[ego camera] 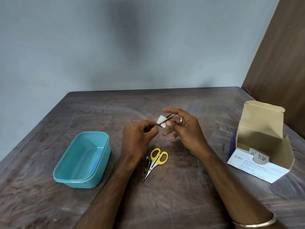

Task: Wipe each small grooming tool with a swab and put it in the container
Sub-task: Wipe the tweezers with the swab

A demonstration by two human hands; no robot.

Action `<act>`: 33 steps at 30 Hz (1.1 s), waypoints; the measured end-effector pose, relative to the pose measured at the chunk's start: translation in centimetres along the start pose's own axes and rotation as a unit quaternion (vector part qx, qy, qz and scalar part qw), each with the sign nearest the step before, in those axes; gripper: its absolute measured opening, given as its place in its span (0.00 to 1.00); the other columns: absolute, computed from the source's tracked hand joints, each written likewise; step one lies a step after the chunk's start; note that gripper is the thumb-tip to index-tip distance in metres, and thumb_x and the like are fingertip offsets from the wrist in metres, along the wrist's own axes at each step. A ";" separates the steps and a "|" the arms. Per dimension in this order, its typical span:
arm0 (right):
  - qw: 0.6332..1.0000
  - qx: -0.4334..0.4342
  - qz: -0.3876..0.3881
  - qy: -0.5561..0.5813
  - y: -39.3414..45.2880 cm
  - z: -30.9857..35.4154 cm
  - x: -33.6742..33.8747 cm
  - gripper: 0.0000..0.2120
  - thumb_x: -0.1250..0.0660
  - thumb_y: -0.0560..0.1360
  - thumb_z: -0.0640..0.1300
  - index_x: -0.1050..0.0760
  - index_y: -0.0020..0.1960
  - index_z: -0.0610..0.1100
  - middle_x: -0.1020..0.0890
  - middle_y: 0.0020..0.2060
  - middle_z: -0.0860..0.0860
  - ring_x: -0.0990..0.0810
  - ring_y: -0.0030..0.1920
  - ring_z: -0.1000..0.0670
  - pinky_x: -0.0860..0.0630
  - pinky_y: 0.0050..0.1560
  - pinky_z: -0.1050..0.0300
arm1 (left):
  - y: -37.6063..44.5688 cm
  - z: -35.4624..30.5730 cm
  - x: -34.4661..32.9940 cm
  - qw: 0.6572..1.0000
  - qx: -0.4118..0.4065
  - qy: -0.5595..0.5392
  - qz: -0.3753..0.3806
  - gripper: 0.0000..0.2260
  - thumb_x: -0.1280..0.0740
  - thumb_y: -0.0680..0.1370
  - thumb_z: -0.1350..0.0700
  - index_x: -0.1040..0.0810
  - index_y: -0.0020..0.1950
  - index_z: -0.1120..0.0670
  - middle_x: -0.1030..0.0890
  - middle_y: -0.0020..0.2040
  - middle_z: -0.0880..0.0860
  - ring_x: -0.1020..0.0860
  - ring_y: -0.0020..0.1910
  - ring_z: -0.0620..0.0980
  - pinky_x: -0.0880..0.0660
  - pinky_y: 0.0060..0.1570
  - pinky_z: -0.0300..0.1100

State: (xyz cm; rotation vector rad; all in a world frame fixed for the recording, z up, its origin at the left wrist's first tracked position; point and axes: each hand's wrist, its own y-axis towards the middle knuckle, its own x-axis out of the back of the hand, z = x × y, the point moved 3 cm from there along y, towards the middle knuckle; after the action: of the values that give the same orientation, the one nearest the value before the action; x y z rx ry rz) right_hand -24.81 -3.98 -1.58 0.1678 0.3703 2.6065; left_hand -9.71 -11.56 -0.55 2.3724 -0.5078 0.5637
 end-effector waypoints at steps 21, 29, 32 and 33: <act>0.999 -0.032 0.019 -0.007 -0.3 0.1 -0.3 0.04 0.28 0.77 0.41 0.17 0.50 0.41 0.13 0.43 0.43 0.15 0.35 0.41 0.26 0.35 0.48 | 0.3 0.5 -0.5 0.999 -0.008 -0.015 0.038 0.06 0.31 0.78 0.58 0.16 0.53 0.53 0.16 0.41 0.48 0.18 0.37 0.43 0.19 0.41 0.47; 0.999 -0.023 -0.045 -0.002 -0.3 -0.1 -0.5 0.07 0.24 0.72 0.37 0.15 0.48 0.46 0.16 0.37 0.48 0.21 0.29 0.49 0.23 0.30 0.48 | 0.1 0.3 -0.6 1.000 0.003 -0.022 0.016 0.05 0.30 0.78 0.58 0.16 0.52 0.54 0.16 0.38 0.49 0.18 0.34 0.44 0.18 0.39 0.49; 0.996 -0.037 -0.064 0.040 -0.3 -0.1 -0.4 0.11 0.23 0.70 0.34 0.16 0.51 0.44 0.19 0.36 0.45 0.25 0.25 0.49 0.28 0.26 0.55 | 0.1 0.3 -0.7 0.999 0.013 -0.032 0.022 0.05 0.30 0.78 0.58 0.16 0.52 0.54 0.16 0.38 0.48 0.18 0.34 0.44 0.18 0.39 0.49; 0.996 -0.040 -0.066 0.045 -0.3 0.0 -0.4 0.13 0.23 0.70 0.34 0.16 0.52 0.43 0.20 0.36 0.44 0.25 0.25 0.48 0.29 0.26 0.56 | 0.0 0.3 -0.8 0.999 0.018 -0.037 0.029 0.06 0.30 0.78 0.58 0.16 0.53 0.54 0.16 0.38 0.49 0.18 0.35 0.44 0.18 0.40 0.48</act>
State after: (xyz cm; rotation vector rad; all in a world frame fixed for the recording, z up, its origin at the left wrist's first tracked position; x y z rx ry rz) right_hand -24.35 -3.88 -1.70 -0.0025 0.2987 2.4978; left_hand -10.31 -11.64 -1.16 2.4257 -0.6057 0.5163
